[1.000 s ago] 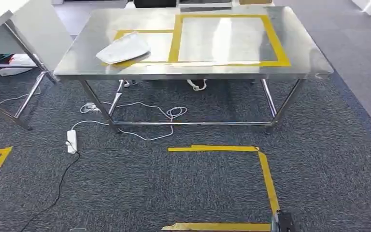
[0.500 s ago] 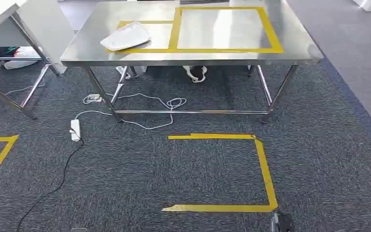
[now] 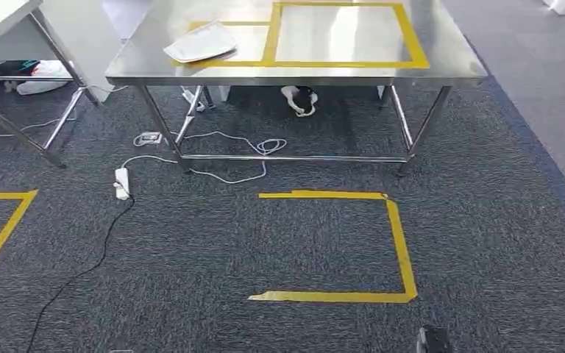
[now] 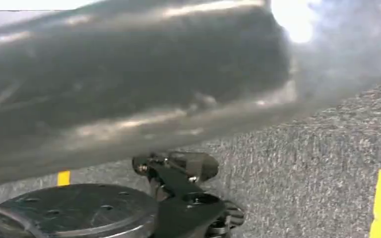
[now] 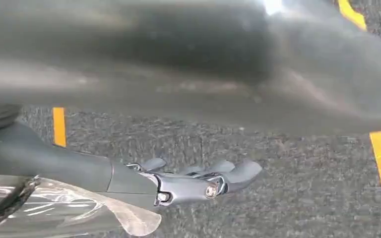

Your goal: Take the parts from the cabinet and place them on the table.

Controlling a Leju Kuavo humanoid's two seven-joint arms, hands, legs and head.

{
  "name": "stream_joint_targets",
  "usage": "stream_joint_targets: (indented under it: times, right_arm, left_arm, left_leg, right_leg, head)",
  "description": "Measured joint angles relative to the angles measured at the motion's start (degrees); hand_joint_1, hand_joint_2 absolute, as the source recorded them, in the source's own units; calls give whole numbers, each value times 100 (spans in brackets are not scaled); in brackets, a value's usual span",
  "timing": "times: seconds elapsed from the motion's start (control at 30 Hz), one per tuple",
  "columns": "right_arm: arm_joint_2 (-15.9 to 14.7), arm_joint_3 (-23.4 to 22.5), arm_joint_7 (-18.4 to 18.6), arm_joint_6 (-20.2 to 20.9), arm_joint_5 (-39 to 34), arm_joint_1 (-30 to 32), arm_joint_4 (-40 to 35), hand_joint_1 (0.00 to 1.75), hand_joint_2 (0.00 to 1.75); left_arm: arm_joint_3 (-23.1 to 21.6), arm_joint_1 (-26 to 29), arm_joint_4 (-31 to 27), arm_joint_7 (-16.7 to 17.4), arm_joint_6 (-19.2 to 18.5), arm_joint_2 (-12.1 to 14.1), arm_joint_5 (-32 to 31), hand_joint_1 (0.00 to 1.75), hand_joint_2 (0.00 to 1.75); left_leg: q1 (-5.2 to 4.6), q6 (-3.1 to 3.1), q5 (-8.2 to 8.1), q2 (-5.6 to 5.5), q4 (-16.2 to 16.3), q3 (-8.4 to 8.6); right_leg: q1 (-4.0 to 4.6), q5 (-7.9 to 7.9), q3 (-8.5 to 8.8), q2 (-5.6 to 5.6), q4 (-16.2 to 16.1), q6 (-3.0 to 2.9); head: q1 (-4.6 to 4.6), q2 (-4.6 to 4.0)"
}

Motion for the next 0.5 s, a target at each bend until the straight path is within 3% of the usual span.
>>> stream_joint_targets:
  times: [0.03,0.07,0.1,0.17,0.2,0.23,0.27,0.37,0.4,0.43,0.5]
  right_arm:
    - [0,0,0,0,7,5,0,0,0]
    - [0,0,0,-2,11,8,0,0,0]
    - [0,0,0,-2,13,12,2,0,0]
    - [0,0,41,-2,15,10,4,0,0]
    - [0,0,52,-2,18,13,5,0,0]
    - [0,0,54,-2,20,19,5,0,0]
    - [0,0,57,-4,22,21,7,0,0]
    - [0,-2,59,-15,24,-8,5,0,0]
    - [0,-2,59,-13,26,-27,5,0,0]
    - [0,-2,52,-13,29,-38,5,0,0]
    - [0,-2,57,-4,37,0,7,0,0]
  left_arm:
    - [16,13,0,0,0,-2,-2,0,0]
    - [51,18,0,0,0,-24,-9,0,0]
    - [70,19,0,0,-9,-31,-24,0,0]
    - [138,16,0,4,-55,-50,-89,0,0]
    - [160,14,0,4,-59,-57,-109,0,0]
    - [180,14,0,4,-72,-57,-116,0,0]
    - [199,14,0,4,-72,-57,-116,0,0]
    - [236,10,0,4,-87,-70,-127,0,0]
    - [241,5,0,4,-87,-68,-133,0,0]
    - [250,-5,0,4,-92,-68,-140,0,0]
    - [280,-11,0,2,-96,-72,-166,0,0]
  left_leg:
    - [28,22,65,1,-53,-49]
    - [58,37,127,35,-83,-58]
    - [59,83,163,35,-85,-112]
    - [48,109,245,40,-50,-247]
    - [42,106,281,45,-36,-305]
    - [41,102,317,47,-25,-355]
    - [41,92,342,47,-12,-392]
    - [46,61,375,47,96,-478]
    - [-4,20,359,49,158,-531]
    - [0,-2,366,46,203,-577]
    - [8,-62,415,50,208,-611]
  right_leg:
    - [20,39,-12,-3,-1,46]
    - [2,-58,-101,38,70,60]
    - [2,-305,-199,65,287,83]
    - [-12,-869,-550,95,1266,116]
    - [-13,-1035,-671,95,1659,131]
    - [-13,-1066,-671,95,1806,140]
    - [-14,-982,-525,95,1680,145]
    - [-43,-431,488,92,168,135]
    - [-23,-550,581,91,-57,124]
    - [-30,-550,590,97,-65,68]
    - [-12,-525,550,94,-37,10]
  head:
    - [5,0]
    - [7,0]
    - [26,0]
    - [37,0]
    - [39,0]
    - [37,0]
    - [37,0]
    - [42,0]
    - [44,0]
    - [22,0]
    - [33,0]
